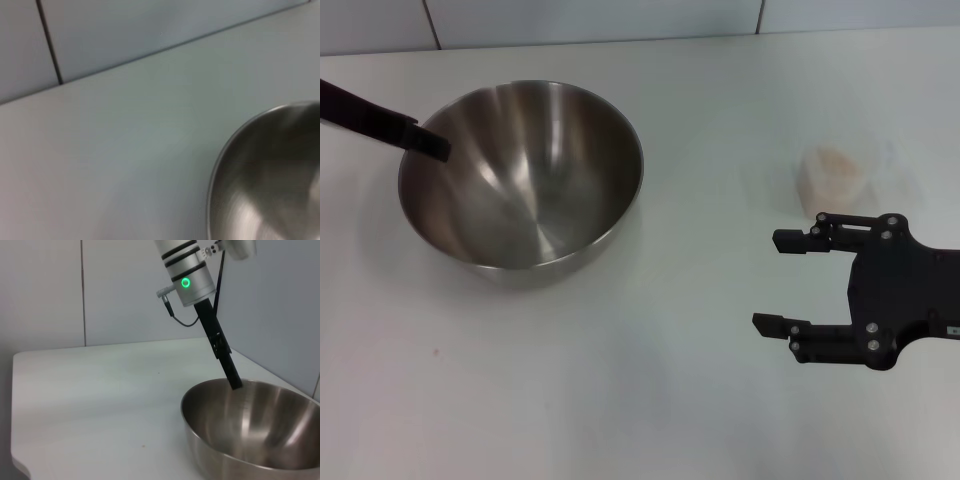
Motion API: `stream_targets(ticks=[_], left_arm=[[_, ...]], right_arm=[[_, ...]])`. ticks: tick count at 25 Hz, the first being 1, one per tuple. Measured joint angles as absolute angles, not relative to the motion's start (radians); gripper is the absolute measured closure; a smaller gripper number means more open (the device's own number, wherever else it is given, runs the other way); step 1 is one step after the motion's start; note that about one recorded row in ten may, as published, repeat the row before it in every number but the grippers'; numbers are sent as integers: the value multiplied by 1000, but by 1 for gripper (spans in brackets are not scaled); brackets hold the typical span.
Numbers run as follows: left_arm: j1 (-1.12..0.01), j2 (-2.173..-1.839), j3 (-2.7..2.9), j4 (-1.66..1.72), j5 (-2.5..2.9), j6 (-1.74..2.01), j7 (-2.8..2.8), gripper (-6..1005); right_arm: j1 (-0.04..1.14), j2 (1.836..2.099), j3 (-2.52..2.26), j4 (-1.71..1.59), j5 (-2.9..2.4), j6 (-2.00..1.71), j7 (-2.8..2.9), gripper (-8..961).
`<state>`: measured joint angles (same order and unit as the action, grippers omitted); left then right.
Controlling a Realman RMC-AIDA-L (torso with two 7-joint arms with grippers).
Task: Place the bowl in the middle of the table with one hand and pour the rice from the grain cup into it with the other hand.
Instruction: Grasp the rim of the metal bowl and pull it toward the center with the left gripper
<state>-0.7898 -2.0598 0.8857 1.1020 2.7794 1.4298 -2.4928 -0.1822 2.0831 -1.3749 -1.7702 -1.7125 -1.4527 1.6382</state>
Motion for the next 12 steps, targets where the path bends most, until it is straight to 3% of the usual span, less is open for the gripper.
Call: stream_targets(ticks=[12], left_arm=[[-786,-2062,907,1046,2792,1405,-2482,241]], right_arm=[[-177,2085,-1382,-1759,-1710,-1453,1638,210]])
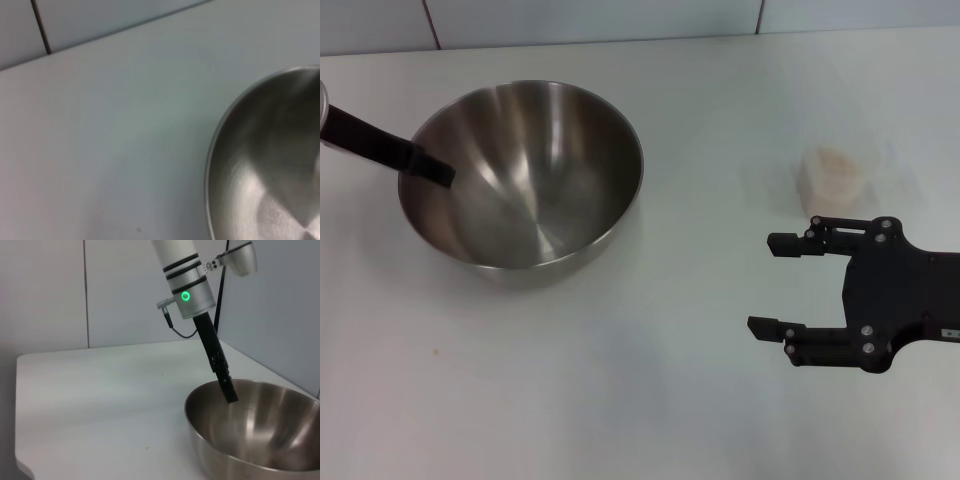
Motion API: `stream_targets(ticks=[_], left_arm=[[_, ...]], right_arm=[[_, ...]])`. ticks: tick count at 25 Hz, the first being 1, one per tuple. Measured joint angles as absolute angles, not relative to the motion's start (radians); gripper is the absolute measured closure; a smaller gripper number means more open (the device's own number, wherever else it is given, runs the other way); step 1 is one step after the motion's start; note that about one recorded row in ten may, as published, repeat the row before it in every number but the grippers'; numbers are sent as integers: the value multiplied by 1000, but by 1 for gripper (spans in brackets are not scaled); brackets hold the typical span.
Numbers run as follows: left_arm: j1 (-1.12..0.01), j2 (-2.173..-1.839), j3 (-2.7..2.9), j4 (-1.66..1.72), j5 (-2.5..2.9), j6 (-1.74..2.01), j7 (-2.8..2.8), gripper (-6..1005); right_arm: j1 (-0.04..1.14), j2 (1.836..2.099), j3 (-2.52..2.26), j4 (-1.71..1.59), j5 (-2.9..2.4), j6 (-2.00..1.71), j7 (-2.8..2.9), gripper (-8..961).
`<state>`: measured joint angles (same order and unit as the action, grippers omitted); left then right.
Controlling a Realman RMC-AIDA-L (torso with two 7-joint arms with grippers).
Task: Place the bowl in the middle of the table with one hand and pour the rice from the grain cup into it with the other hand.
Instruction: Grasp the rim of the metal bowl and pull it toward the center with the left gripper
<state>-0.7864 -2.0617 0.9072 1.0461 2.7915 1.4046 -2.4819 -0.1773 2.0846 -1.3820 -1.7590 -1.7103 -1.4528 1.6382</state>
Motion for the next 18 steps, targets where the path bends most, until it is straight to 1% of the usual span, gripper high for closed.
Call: stream_targets(ticks=[7,12,17,18], left_arm=[[-782,-2063,921,1033,2793,1394,-2490,241],[-777,-2063,920,1039,2793,1391,-2493,374],[-785,-2065,970,1030,2837,1394,-2510,660],[-786,-2065,973,1029,2839,1393,-2512,704]], right_arm=[[-177,2084,-1384,-1758,-1710,-1453,1638,210],[-176,2083,-1380,-1753,-1710,-1452,1638,210],[-171,2083,-1374,-1744,-1710,-1452,1636,210],[-170,2083,-1374,-1744,-1710,-1452,1635,210]])
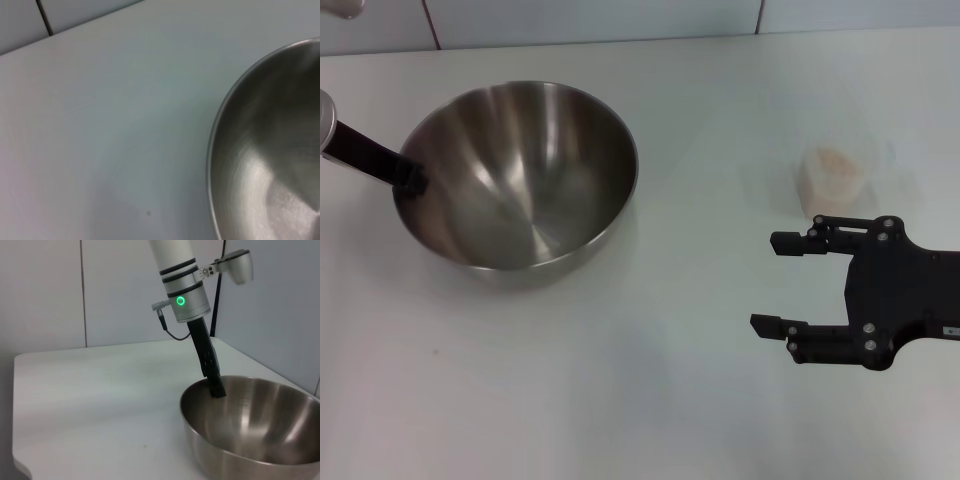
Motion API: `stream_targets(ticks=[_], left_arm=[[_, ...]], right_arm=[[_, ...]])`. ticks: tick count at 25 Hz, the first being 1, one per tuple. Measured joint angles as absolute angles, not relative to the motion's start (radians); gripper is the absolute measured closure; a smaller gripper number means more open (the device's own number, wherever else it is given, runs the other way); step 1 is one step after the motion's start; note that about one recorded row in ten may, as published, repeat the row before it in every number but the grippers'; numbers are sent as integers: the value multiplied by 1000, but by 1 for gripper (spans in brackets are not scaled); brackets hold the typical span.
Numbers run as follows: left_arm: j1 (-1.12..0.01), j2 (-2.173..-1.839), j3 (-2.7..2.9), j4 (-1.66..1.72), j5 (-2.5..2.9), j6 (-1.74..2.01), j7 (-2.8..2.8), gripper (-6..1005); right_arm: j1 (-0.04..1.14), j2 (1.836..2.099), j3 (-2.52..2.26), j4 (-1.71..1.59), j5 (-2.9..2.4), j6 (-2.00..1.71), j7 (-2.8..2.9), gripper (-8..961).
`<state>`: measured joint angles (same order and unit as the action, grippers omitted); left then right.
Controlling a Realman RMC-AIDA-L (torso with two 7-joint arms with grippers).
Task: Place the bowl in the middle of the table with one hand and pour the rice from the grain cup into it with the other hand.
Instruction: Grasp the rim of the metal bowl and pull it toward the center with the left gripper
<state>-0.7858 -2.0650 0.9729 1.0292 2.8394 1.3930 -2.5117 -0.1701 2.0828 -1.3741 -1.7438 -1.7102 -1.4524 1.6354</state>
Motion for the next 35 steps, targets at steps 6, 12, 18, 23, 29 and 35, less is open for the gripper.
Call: stream_targets(ticks=[6,12,18,23,29,35], left_arm=[[-787,-2065,986,1029,2847,1390,-2519,888],[-795,-2066,989,1029,2850,1394,-2511,892],[-809,-2066,1018,1033,2844,1417,-2507,891],[-820,-2066,1027,1030,2815,1424,-2495,898],[-838,-2066,1034,1032,2763,1443,-2477,909],[-869,-2069,1060,1031,2698,1463,-2456,933]], right_arm=[[-169,2081,-1374,-1744,-1710,-1453,1631,210],[-156,2081,-1371,-1732,-1710,-1453,1626,210],[-147,2081,-1368,-1722,-1710,-1453,1626,210],[-141,2081,-1366,-1714,-1710,-1453,1626,209],[-130,2082,-1365,-1702,-1712,-1453,1626,209],[-126,2082,-1365,-1698,-1712,-1454,1626,209]])
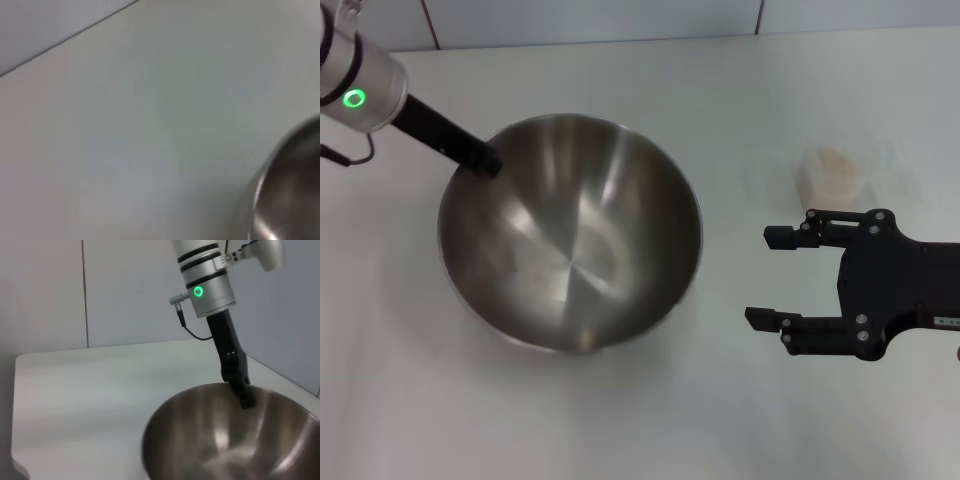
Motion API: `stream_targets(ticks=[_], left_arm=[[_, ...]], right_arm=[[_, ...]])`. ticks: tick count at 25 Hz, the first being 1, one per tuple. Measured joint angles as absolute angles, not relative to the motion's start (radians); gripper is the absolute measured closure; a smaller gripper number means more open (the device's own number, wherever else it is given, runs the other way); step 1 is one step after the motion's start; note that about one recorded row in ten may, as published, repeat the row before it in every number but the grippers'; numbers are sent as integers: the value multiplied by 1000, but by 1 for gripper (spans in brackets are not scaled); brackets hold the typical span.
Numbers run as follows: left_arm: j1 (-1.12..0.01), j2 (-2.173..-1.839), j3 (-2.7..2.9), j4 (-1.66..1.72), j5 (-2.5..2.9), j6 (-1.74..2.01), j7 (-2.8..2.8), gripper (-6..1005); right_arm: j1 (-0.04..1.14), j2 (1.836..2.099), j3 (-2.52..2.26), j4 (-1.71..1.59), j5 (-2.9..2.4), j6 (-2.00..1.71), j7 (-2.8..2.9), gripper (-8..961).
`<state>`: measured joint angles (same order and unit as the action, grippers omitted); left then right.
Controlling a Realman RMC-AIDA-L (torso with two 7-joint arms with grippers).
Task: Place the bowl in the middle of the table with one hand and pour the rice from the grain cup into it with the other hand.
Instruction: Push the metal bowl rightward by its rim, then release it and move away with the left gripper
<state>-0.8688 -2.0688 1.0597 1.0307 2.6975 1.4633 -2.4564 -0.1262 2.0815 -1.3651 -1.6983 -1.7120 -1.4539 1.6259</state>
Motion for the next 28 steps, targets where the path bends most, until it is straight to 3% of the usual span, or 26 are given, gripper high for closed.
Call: stream_targets(ticks=[28], left_arm=[[-925,-2077,1184,962,2563,1347,-2424,966]], right_arm=[[-93,2082,-1340,-1677,-1710,-1467,1612,209]])
